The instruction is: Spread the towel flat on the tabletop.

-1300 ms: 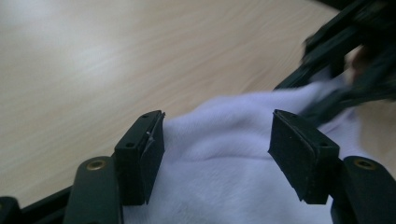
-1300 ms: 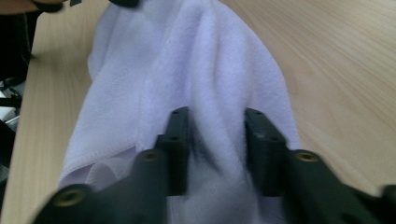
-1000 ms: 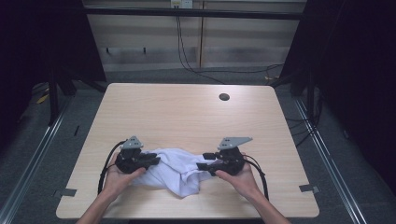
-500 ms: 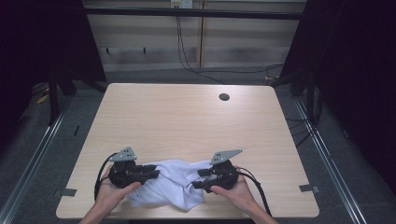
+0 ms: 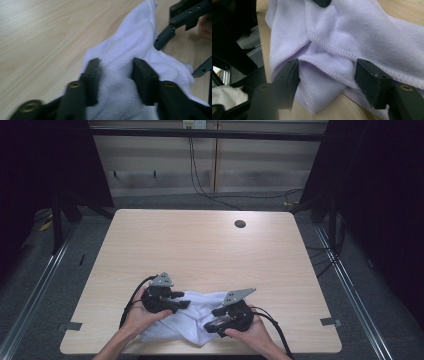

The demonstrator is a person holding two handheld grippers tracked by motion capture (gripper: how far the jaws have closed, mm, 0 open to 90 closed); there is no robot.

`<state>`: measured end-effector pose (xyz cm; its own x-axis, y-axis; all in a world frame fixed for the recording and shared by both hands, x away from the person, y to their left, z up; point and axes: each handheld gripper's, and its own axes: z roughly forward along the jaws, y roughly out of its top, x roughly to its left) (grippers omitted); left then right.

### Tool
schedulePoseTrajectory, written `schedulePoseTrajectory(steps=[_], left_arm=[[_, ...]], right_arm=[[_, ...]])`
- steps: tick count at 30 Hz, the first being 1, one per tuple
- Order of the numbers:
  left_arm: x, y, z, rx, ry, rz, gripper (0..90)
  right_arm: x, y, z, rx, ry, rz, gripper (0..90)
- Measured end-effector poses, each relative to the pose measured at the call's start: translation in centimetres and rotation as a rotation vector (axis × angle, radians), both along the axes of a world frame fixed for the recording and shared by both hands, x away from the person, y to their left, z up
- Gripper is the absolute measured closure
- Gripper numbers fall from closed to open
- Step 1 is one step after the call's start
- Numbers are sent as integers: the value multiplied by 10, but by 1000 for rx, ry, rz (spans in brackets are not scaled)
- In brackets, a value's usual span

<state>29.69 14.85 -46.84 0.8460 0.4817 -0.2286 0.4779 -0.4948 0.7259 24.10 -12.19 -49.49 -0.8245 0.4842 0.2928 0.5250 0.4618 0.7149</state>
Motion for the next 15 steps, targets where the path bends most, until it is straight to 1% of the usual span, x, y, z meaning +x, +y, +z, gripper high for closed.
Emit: schedulePoseTrajectory(steps=[1,2,3,4,5,6,7,8,9,10,11,12,13,14,15], left_arm=[[0,2,0,-5,2,0,723],[0,2,0,-5,2,0,746],[1,5,-1,-28,14,18,761],[2,6,0,-34,14,21,768],[3,9,3,-65,20,30,781],[5,12,5,-101,28,38,791],[5,12,5,-101,28,38,796],[8,17,9,-141,34,53,800],[8,17,9,-141,34,53,802],[10,21,16,-173,27,69,804],[11,25,19,-200,31,79,804],[11,28,22,-220,30,84,805],[11,33,27,-231,16,103,807],[11,36,29,-235,10,112,809],[11,36,29,-235,10,112,810]], right_arm=[[0,2,-1,-13,-7,-3,359],[0,2,-1,-13,-7,-3,359],[1,7,-3,-27,-30,-20,369],[2,9,-4,-36,-35,-31,390],[3,10,-4,-46,-42,-38,394],[4,10,-4,-47,-48,-39,431],[4,10,-4,-47,-48,-39,431],[4,11,-3,-90,-88,-61,574],[4,11,-3,-90,-88,-61,574],[7,9,-3,-101,-83,-84,728],[9,8,-3,-104,-85,-87,766],[11,6,-3,-104,-75,-87,802],[13,5,-3,-99,-65,-87,833],[14,3,-2,-92,-60,-99,853],[14,3,-2,-92,-60,-99,853]])
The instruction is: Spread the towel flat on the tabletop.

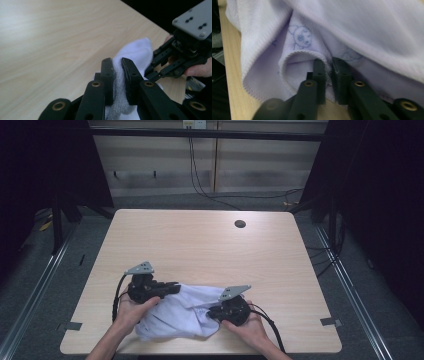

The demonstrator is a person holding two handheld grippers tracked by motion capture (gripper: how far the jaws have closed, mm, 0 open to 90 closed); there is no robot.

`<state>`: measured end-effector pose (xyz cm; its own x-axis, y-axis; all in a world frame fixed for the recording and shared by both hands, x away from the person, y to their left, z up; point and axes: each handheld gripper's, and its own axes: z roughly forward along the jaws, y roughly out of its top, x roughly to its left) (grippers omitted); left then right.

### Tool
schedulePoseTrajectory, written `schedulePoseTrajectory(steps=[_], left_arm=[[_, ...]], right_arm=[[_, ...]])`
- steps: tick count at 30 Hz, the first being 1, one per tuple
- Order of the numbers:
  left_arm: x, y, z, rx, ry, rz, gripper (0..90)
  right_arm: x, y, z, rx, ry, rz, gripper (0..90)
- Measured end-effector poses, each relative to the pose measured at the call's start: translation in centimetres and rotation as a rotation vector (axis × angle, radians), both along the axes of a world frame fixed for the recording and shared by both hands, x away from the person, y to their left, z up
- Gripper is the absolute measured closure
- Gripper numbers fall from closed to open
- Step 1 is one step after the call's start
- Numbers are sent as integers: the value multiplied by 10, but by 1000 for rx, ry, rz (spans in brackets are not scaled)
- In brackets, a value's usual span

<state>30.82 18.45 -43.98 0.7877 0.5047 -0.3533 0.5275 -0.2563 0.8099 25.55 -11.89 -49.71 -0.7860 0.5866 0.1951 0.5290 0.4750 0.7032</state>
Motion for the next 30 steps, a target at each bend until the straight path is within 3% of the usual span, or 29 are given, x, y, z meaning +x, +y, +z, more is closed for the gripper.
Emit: schedulePoseTrajectory(steps=[2,4,5,8,12,22,27,30], left_arm=[[1,13,6,-34,-13,37,811],[3,26,11,-67,-16,75,812],[3,26,11,-67,-16,75,812],[5,37,15,-106,-16,114,812],[8,47,27,-135,-43,149,817],[15,36,67,-193,-120,167,818],[41,27,98,-183,-187,222,817],[59,24,124,-184,-240,248,822]], right_arm=[[6,-9,5,20,-2,-25,864],[13,-25,16,79,-14,-70,865],[13,-25,16,79,-14,-70,865],[20,-49,37,157,-45,-135,866],[26,-74,62,218,-96,-191,869],[34,-90,116,247,-206,-212,870],[53,-95,151,289,-254,-259,868],[71,-95,178,274,-297,-288,872]])
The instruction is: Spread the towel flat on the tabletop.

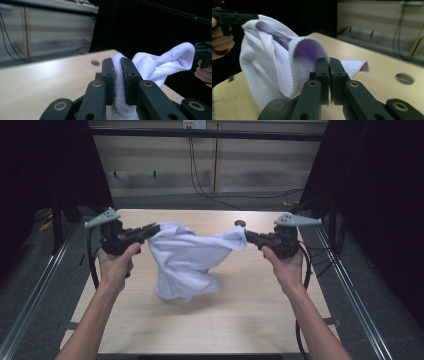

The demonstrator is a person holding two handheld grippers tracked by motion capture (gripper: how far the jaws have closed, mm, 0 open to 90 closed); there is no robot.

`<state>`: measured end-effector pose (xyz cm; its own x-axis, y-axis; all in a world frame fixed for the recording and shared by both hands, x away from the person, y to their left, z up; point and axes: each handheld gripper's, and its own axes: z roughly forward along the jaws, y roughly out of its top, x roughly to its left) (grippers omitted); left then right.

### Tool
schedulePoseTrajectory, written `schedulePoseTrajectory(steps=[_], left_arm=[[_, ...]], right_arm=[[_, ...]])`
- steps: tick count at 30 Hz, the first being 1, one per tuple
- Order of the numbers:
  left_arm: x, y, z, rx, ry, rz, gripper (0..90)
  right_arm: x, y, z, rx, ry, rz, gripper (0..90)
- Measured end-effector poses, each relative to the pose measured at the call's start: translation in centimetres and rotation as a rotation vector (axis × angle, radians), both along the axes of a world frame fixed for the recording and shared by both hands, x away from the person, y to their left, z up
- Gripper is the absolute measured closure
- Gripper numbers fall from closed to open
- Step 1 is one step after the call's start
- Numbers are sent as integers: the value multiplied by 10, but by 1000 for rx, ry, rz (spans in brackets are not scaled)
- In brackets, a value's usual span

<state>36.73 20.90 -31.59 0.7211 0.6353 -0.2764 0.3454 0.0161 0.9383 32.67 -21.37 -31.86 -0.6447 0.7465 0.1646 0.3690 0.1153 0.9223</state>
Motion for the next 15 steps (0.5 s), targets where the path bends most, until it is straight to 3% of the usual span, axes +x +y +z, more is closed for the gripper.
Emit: schedulePoseTrajectory(steps=[5,8,10,12,15], left_arm=[[13,0,40,0,-82,49,827],[6,1,46,-12,-106,30,831],[-4,-1,34,22,-97,6,831],[-12,-3,16,34,-63,-16,831],[-32,-5,-28,105,5,-66,831]], right_arm=[[19,-3,35,15,-66,-40,877],[14,-4,54,40,-126,-34,878],[8,-6,53,34,-131,-23,879],[2,-8,39,13,-99,-13,879],[-13,-12,1,12,-25,18,879]])
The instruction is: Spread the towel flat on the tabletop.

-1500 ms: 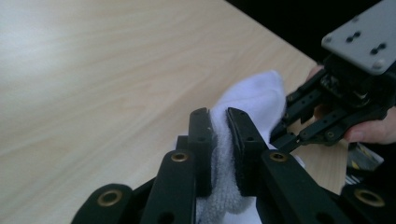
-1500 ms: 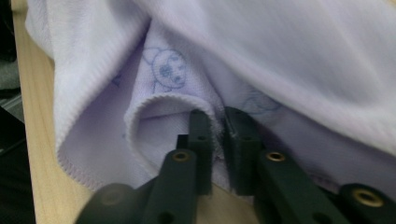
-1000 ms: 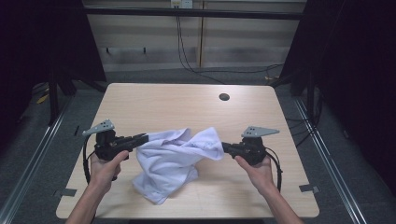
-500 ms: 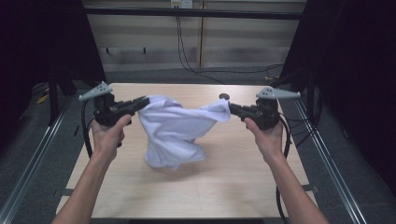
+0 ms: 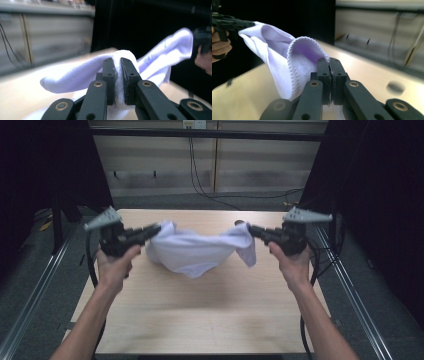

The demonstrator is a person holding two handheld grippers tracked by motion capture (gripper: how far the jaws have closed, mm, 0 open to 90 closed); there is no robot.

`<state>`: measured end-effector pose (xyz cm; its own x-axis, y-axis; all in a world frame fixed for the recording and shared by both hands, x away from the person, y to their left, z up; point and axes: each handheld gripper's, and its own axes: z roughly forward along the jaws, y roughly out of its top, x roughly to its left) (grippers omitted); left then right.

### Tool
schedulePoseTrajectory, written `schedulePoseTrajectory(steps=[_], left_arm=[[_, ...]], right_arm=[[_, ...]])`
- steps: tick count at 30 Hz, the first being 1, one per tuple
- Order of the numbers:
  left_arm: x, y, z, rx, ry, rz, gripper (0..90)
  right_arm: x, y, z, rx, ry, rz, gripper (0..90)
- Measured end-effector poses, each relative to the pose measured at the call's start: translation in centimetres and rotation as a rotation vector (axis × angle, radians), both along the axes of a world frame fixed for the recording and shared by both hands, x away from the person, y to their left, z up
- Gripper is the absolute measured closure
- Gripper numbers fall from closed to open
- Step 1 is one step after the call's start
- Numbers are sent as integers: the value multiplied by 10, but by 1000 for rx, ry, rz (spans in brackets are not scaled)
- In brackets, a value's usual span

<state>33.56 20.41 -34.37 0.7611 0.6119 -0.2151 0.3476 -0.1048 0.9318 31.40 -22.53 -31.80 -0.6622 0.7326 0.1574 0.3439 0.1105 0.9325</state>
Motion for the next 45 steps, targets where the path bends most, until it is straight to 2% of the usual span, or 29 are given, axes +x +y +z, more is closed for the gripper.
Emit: schedulePoseTrajectory(steps=[1,2,4,7,8,10,11,13,15,17,19,21,23,25,28,32,33,34,36,37,38,41,42,43,44,45], left_arm=[[-9,0,-19,14,48,-16,831],[-14,1,-30,16,76,-32,831],[-28,4,-56,46,132,-44,830],[-50,6,-91,95,214,-75,829],[-55,7,-97,98,227,-86,829],[-66,8,-111,101,267,-106,827],[-70,8,-117,121,285,-121,825],[-75,8,-124,157,303,-143,815],[-79,13,-126,142,313,-138,792],[-80,21,-122,110,293,-135,766],[-77,31,-115,73,264,-113,743],[-75,33,-113,60,260,-108,714],[-70,34,-107,45,246,-95,710],[-66,33,-102,20,213,-100,696],[-55,29,-99,3,212,-88,688],[-38,25,-97,12,212,-59,656],[-34,23,-98,25,214,-51,652],[-26,21,-102,64,214,-27,647],[-11,19,-113,84,255,-14,647],[-6,17,-117,94,260,-4,647],[1,14,-124,127,257,16,648],[17,11,-138,161,269,11,688],[20,10,-142,164,285,4,673],[22,8,-147,193,293,-10,655],[21,4,-152,243,303,-15,644],[20,1,-157,284,305,-24,631]], right_arm=[[-6,-1,-15,0,30,18,879],[-14,-1,-33,-29,65,34,879],[-26,-2,-58,-29,112,59,878],[-46,1,-95,-65,191,108,877],[-54,3,-108,-84,219,130,875],[-66,5,-124,-97,255,154,865],[-72,6,-131,-110,271,170,851],[-82,6,-139,-126,310,187,788],[-89,3,-141,-151,320,190,718],[-95,-4,-140,-148,320,196,661],[-100,-12,-138,-144,318,172,648],[-100,-20,-138,-126,311,156,645],[-97,-24,-138,-109,314,144,644],[-94,-26,-135,-101,300,150,641],[-91,-21,-132,-102,292,143,630],[-70,-7,-140,-131,302,146,576],[-63,-2,-143,-139,312,147,563],[-58,2,-145,-145,316,152,557],[-43,17,-149,-177,317,163,538],[-35,24,-150,-188,315,165,525],[-29,29,-152,-194,314,166,521],[-3,47,-159,-211,307,164,489],[5,52,-162,-209,314,165,478],[11,57,-165,-207,321,160,467],[17,62,-167,-203,331,164,461],[22,68,-171,-224,331,165,453]])
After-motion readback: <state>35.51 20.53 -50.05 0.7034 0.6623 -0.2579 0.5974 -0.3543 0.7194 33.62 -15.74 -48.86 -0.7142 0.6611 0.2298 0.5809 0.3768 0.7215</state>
